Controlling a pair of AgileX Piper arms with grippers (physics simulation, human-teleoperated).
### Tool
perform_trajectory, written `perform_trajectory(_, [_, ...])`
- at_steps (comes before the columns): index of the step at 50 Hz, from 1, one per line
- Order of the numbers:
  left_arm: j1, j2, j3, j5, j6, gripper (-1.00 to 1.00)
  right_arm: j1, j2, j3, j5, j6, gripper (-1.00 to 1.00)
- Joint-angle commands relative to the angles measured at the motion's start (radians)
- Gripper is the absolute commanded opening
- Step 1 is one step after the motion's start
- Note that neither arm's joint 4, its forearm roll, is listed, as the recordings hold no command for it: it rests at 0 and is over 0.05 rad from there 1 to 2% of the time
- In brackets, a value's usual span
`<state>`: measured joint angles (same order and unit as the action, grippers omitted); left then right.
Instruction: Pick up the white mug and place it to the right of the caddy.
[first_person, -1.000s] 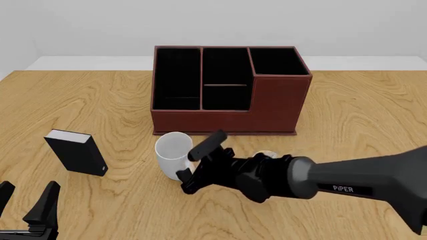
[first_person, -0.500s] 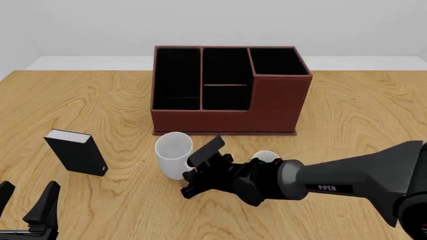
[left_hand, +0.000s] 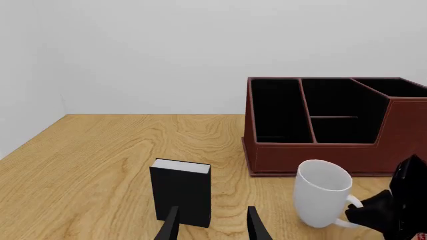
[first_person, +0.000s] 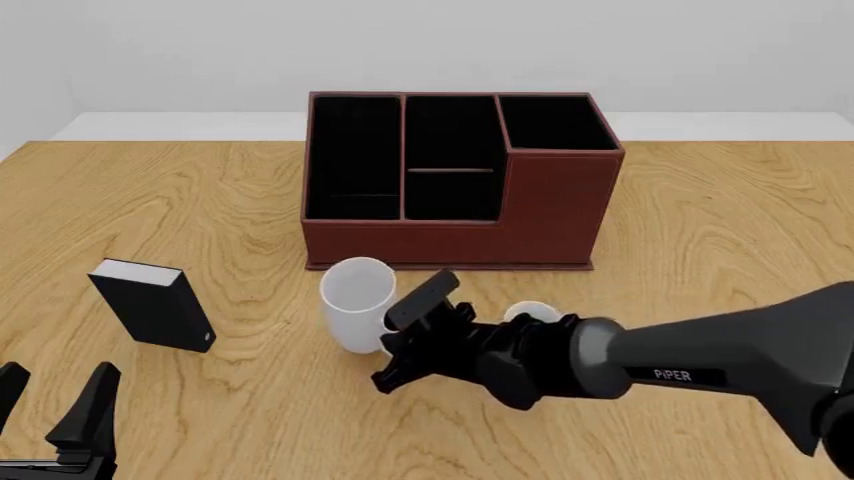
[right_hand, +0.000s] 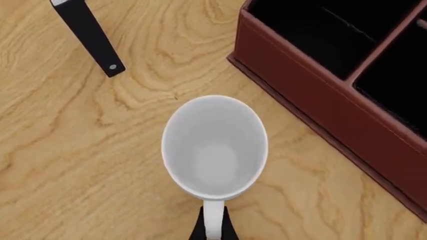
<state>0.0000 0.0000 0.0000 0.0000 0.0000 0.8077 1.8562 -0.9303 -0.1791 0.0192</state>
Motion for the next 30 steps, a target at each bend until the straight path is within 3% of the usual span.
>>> perform_trajectory(1, [0.0,0.0,0.0,0.0,0.0,1.0,-0.022,-0.081,0.027,0.007,-0.028,-1.0])
perform_trajectory(30, [0.0,0.0,0.0,0.0,0.0,1.0,-0.043,-0.351,0.071,0.092,-0.128,-1.0])
